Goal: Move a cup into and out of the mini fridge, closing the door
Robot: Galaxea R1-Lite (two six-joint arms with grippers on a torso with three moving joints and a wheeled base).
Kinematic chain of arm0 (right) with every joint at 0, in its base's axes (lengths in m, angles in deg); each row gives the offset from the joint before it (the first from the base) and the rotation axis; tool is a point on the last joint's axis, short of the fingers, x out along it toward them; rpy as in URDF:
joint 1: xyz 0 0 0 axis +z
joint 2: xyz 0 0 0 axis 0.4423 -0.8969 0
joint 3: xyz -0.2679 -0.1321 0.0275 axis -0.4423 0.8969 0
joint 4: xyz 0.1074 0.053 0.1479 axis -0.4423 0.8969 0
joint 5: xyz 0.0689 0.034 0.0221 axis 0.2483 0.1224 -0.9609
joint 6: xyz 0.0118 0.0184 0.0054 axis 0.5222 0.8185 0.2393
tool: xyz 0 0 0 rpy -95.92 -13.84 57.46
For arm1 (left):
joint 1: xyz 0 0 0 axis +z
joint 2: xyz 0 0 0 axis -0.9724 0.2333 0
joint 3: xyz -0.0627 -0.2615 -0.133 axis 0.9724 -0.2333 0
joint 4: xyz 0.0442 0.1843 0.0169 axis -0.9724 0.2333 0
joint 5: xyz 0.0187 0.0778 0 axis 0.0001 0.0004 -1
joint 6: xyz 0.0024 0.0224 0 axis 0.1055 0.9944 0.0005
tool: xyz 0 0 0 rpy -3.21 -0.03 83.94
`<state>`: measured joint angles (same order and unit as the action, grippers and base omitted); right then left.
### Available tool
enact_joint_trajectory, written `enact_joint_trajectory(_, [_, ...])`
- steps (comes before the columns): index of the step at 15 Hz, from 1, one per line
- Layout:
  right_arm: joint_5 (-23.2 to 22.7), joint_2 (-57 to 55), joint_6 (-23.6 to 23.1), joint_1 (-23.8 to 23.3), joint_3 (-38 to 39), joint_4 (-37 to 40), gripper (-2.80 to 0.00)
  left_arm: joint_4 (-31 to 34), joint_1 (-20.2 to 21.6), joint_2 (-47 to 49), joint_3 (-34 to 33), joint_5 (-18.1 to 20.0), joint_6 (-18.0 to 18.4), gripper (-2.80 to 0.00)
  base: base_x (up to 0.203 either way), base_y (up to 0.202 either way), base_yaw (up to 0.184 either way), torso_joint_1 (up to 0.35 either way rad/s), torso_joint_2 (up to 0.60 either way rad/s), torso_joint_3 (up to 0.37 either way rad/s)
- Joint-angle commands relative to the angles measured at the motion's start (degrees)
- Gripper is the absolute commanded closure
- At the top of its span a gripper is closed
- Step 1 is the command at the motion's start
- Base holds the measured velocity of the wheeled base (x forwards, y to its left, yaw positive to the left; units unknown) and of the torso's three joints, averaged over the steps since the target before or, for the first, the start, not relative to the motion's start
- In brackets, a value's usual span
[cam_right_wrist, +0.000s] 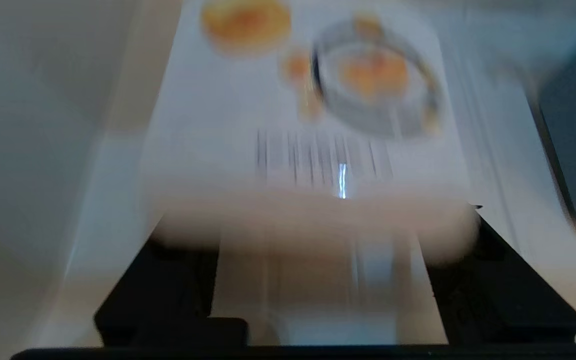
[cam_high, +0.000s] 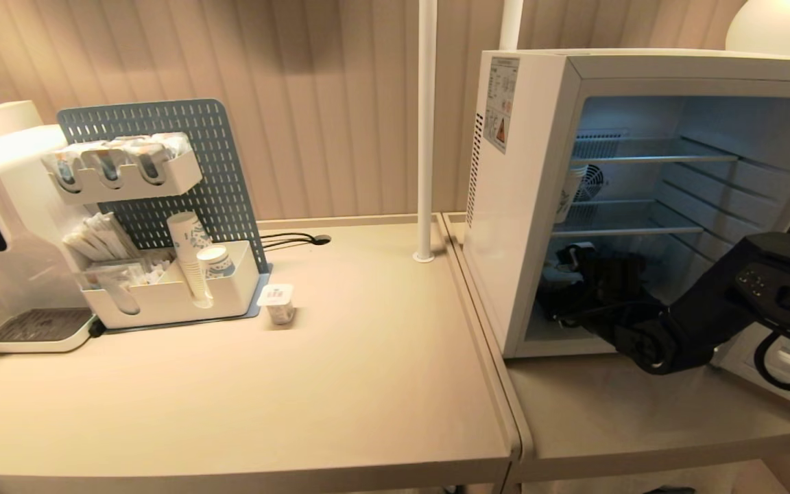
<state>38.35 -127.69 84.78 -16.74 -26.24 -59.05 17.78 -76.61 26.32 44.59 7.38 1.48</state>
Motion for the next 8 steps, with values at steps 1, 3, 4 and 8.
enact_joint_trajectory(1, [-0.95,8.34,0.12,0.07,7.29,-0.57,-2.8,-0.02,0.01,0.09,-0.09,-0.03,-0.03,0.0,0.0,0.0,0.0,0.0,0.0,0.0])
enact_joint_trajectory(3, [-1.84,17.38,0.2,0.2,17.18,-2.15,-2.8,-0.02,0.01,0.09,-0.09,-0.03,-0.03,0.0,0.0,0.0,0.0,0.0,0.0,0.0])
enact_joint_trajectory(4, [-2.57,21.76,0.24,0.37,21.84,-2.91,-2.8,-0.02,0.01,0.09,-0.09,-0.03,-0.03,0.0,0.0,0.0,0.0,0.0,0.0,0.0])
enact_joint_trajectory(8, [-5.12,45.08,0.32,1.4,39.74,-3.78,0.0,-0.02,0.01,0.09,-0.07,-0.03,-0.03,0.0,0.0,0.0,0.0,0.0,0.0,0.0])
